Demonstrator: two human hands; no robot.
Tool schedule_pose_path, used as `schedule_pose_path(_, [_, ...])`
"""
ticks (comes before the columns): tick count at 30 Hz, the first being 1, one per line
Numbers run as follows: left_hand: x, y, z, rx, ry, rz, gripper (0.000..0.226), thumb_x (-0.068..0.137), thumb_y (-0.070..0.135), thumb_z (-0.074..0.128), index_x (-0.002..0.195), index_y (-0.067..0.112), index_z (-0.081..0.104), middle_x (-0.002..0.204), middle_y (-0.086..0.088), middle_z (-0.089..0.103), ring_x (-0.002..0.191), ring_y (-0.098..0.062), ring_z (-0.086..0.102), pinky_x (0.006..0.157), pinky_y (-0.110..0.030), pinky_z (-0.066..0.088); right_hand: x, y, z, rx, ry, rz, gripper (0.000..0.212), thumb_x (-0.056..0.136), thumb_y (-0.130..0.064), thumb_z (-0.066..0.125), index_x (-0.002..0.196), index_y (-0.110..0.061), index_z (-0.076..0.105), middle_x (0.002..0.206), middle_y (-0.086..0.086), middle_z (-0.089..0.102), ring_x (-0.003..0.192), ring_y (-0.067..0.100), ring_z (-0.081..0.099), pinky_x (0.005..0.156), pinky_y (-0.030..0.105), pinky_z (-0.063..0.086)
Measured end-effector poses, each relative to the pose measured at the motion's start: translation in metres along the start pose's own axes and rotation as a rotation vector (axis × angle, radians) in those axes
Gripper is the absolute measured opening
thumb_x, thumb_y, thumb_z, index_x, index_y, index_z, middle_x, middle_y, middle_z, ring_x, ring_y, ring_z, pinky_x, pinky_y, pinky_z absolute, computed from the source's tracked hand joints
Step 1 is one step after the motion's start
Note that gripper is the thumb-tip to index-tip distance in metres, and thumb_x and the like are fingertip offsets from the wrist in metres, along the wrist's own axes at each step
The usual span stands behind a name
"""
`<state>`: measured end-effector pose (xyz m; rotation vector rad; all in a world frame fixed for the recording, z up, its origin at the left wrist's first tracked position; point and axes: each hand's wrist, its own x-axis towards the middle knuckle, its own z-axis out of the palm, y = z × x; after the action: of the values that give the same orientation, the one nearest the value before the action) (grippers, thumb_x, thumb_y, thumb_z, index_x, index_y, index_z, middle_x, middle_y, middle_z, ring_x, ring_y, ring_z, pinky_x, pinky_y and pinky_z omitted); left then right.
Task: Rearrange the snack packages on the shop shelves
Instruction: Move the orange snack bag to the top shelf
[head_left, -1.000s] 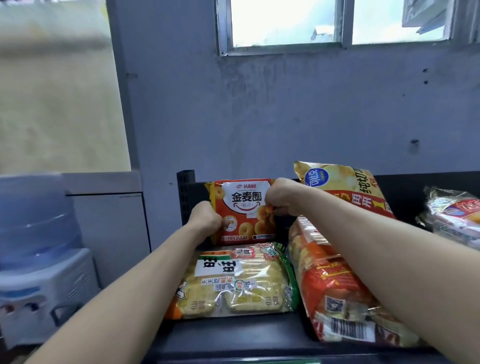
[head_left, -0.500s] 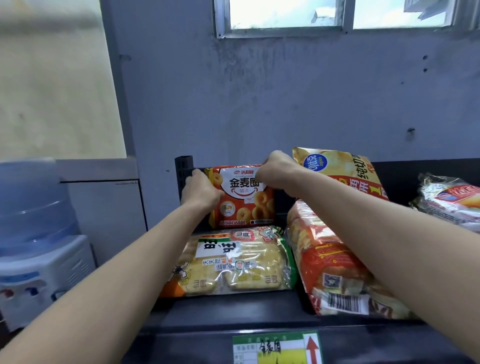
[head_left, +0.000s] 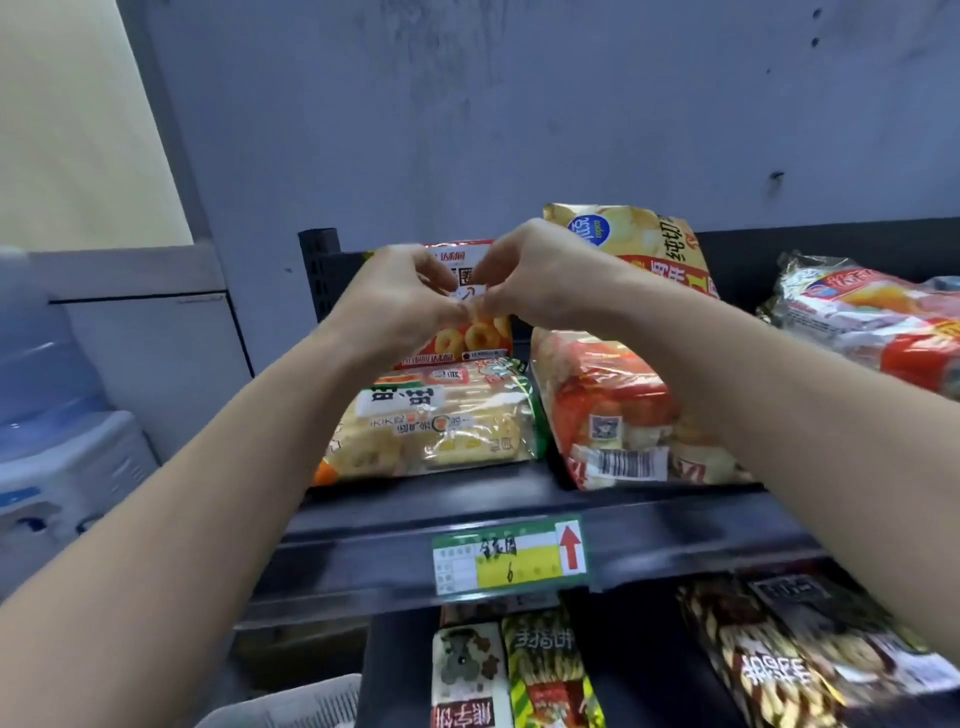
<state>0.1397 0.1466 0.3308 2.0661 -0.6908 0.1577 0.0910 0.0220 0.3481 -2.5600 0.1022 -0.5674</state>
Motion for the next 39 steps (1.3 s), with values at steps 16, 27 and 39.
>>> schedule_pose_path(16, [-0.154,0.111,0.101,0.063,-0.113,-0.024,0.010,0.078,0.015,0.073,0.084,0.010,0.067,0.085,-0.013,0.071,0.078,-0.023,0.066,0.085,-0.047,0.055,-0.194,0.069,-0.099,0.005,-0.021,-0.108,0.021,0.083,-0.010,0.059,0.096,-0.016,0.075,0.083,-0.001,0.070,0.074,0.012,0.062,0.067,0.024,0.053])
schedule_pose_path(27, [-0.219,0.129,0.234,0.109,-0.335,-0.132,0.012,0.081,0.023,0.071,0.083,0.012,0.068,0.076,-0.006,0.069,0.076,-0.022,0.065,0.083,-0.042,0.056,-0.287,0.192,-0.121,-0.070,-0.293,0.162,0.016,0.084,-0.015,0.063,0.097,-0.015,0.073,0.075,-0.006,0.066,0.069,0.010,0.066,0.072,0.031,0.057])
schedule_pose_path(39, [-0.158,0.069,0.370,-0.051,-0.456,-0.327,0.010,0.087,0.023,0.065,0.086,0.013,0.062,0.107,-0.013,0.067,0.099,-0.026,0.063,0.090,-0.037,0.052,-0.284,0.343,-0.076,0.021,-0.243,0.529,0.052,0.088,-0.028,0.065,0.135,-0.009,0.050,0.137,0.009,0.053,0.123,0.025,0.051,0.100,0.031,0.039])
